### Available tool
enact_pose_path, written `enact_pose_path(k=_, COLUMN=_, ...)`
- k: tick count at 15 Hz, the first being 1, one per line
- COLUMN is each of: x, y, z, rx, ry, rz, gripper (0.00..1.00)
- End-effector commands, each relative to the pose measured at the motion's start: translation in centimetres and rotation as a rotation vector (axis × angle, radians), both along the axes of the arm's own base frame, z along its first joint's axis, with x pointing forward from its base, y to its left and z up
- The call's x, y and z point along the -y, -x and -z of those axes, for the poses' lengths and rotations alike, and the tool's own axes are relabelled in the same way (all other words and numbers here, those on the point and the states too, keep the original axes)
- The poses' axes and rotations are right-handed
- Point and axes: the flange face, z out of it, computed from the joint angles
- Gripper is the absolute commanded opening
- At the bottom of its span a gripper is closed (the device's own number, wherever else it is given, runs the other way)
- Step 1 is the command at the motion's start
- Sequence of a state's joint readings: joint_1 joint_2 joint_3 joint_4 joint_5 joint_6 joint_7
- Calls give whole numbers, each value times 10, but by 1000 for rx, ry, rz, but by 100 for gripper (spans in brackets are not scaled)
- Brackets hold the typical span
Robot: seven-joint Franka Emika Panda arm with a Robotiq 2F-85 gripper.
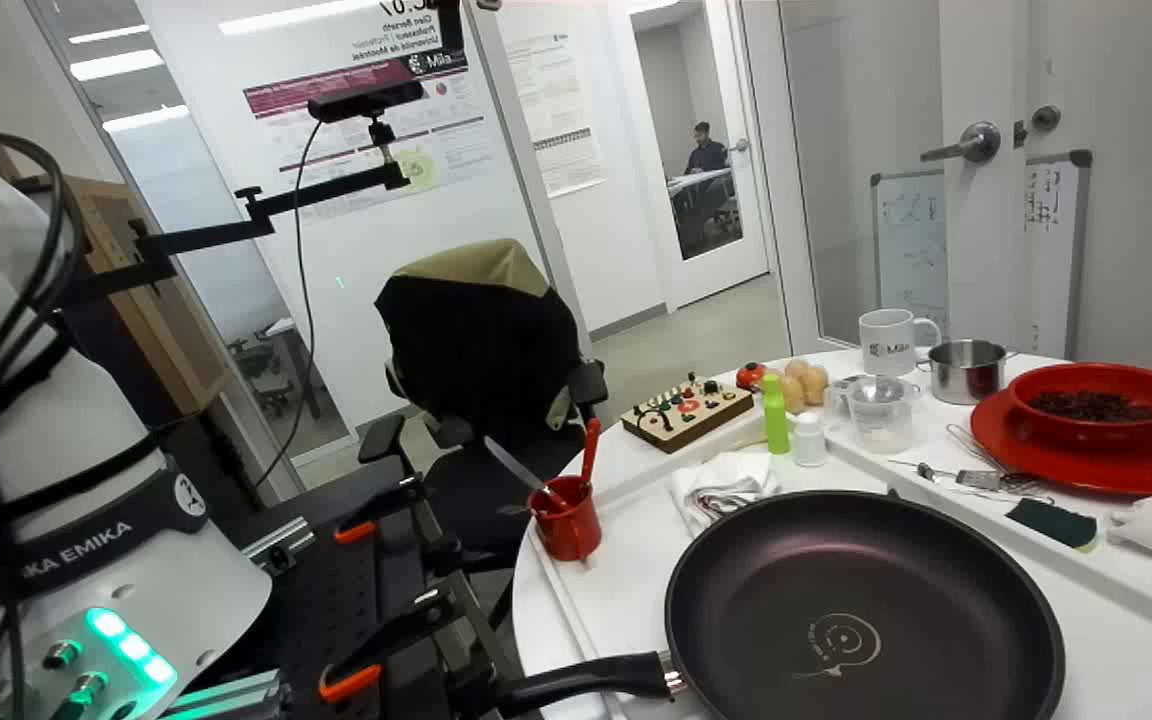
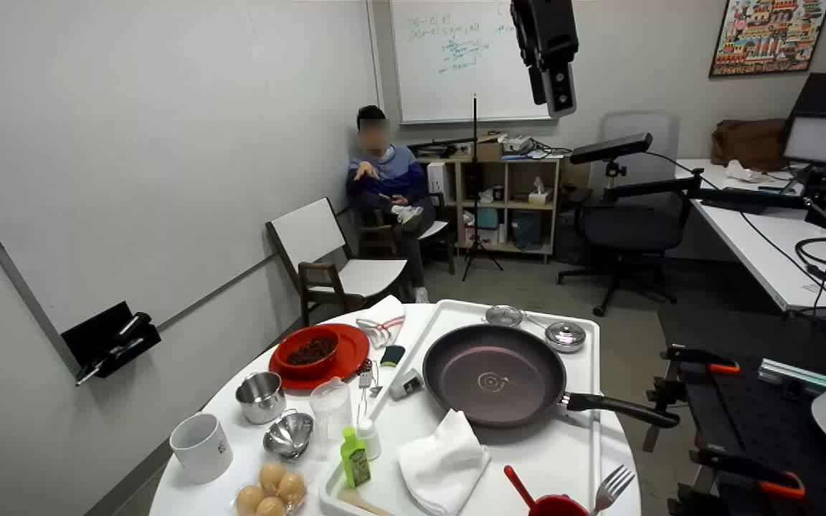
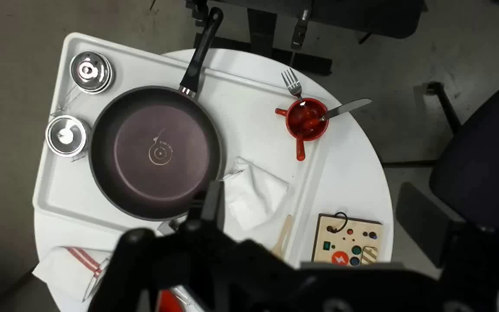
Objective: Wipe the black pan with the white cloth
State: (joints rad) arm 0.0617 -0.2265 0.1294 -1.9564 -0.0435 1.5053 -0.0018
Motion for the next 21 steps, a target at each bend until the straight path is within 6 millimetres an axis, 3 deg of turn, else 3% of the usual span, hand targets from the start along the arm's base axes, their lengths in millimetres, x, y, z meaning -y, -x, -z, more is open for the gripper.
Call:
enact_pose_path(k=1, x=0, y=0, z=-1, rx=0, ry=0, rz=0, gripper=100)
enact_pose_path(k=7, x=1, y=-9, z=7, rx=34, ry=10, rz=-123, gripper=100)
enact_pose_path(k=11, x=4, y=-29, z=27, rx=59, ry=34, rz=-290, gripper=100)
enact_pose_path(k=16, x=12, y=-58, z=65, rx=95, ry=36, rz=-493, gripper=100)
enact_pose_path(k=21, x=25, y=-83, z=130, rx=23, ry=58, rz=-505, gripper=100)
